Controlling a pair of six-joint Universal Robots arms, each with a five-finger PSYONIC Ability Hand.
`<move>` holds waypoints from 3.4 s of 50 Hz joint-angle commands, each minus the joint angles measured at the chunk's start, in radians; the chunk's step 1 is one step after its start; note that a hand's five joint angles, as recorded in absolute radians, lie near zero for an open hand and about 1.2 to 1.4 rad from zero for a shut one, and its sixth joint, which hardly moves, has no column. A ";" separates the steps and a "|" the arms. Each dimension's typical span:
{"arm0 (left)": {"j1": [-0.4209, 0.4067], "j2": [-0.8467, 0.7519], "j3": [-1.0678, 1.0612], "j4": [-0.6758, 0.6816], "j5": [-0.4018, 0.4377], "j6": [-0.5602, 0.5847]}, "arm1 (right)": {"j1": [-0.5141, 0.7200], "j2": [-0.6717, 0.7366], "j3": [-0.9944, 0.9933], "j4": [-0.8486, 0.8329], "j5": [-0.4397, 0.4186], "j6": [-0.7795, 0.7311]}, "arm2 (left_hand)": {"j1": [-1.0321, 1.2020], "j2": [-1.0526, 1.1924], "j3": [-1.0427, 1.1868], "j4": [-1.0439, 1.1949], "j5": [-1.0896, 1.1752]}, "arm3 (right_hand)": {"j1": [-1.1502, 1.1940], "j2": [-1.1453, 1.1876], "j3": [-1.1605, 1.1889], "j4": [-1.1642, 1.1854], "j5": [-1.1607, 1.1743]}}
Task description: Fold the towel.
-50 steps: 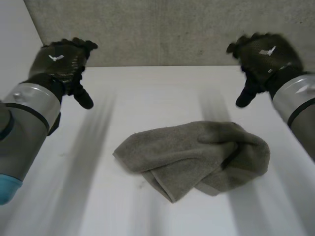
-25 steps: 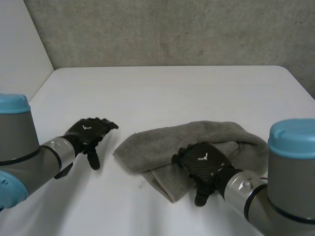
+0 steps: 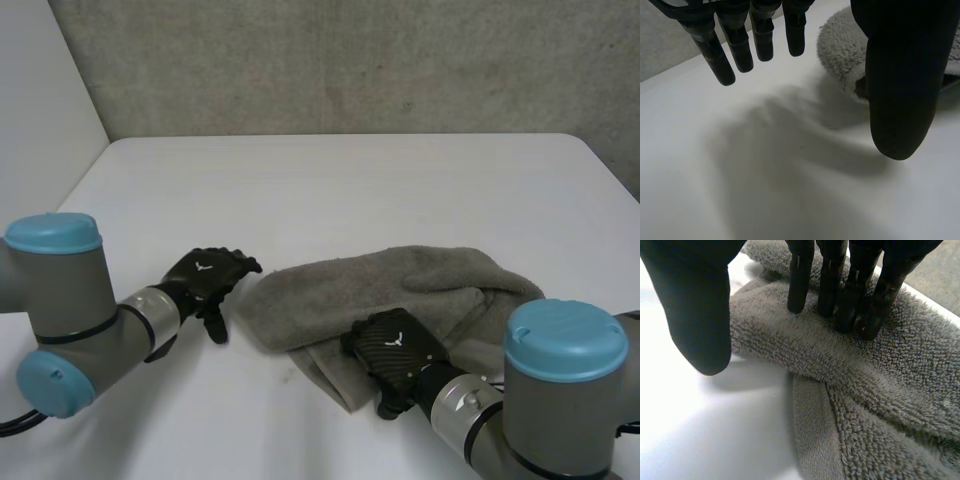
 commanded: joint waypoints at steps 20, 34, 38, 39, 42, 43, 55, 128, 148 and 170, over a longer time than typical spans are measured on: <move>-0.144 -0.044 0.160 0.184 -0.132 -0.152 | -0.158 -0.161 -0.101 -0.014 0.135 -0.018 | 1.110 1.110 1.110 1.110 1.109 | 0.937 0.860 0.856 0.858 0.881; -0.139 0.318 0.169 0.176 -0.246 -0.175 | -0.259 -0.314 -0.412 0.320 0.017 -0.031 | 1.110 1.110 1.110 1.110 1.109 | 0.937 0.860 0.856 0.858 0.881; -0.137 0.416 0.155 0.149 -0.247 -0.173 | -0.258 -0.316 -0.485 0.333 0.004 -0.031 | 1.110 1.110 1.110 1.110 1.109 | 0.937 0.860 0.856 0.858 0.881; -0.137 0.417 0.155 0.148 -0.247 -0.173 | -0.256 -0.314 -0.526 0.348 0.003 -0.031 | 1.110 1.110 1.110 1.110 1.109 | 0.937 0.860 0.856 0.858 0.881; -0.139 0.455 0.144 0.121 -0.246 -0.161 | -0.253 -0.281 -0.606 0.391 0.000 -0.032 | 1.110 1.110 1.110 1.110 1.109 | 0.937 0.860 0.856 0.858 0.881; -0.139 0.460 0.138 0.100 -0.244 -0.147 | -0.253 -0.281 -0.606 0.391 0.000 -0.032 | 1.110 1.110 1.110 1.110 1.109 | 0.937 0.860 0.856 0.858 0.881; -0.141 0.309 0.038 0.003 -0.273 -0.035 | -0.227 0.044 -0.732 0.506 -0.019 -0.141 | 1.110 1.110 1.110 1.110 1.109 | 0.937 0.860 0.856 0.858 0.881; -0.035 0.153 0.411 0.791 -0.304 0.066 | -0.279 0.055 -0.862 -0.227 0.104 -0.158 | 1.110 1.110 1.110 1.110 1.109 | 0.937 0.860 0.856 0.858 0.881; -0.032 0.046 -0.052 0.443 -0.311 0.305 | -0.278 0.183 -0.496 0.089 0.003 -0.169 | 1.110 1.110 1.110 1.110 1.109 | 0.937 0.860 0.856 0.858 0.881; -0.042 0.039 -0.152 0.406 -0.333 0.362 | -0.406 0.268 -0.433 0.159 -0.036 0.000 | 1.110 1.110 1.110 1.110 1.109 | 0.491 0.414 0.410 0.413 0.436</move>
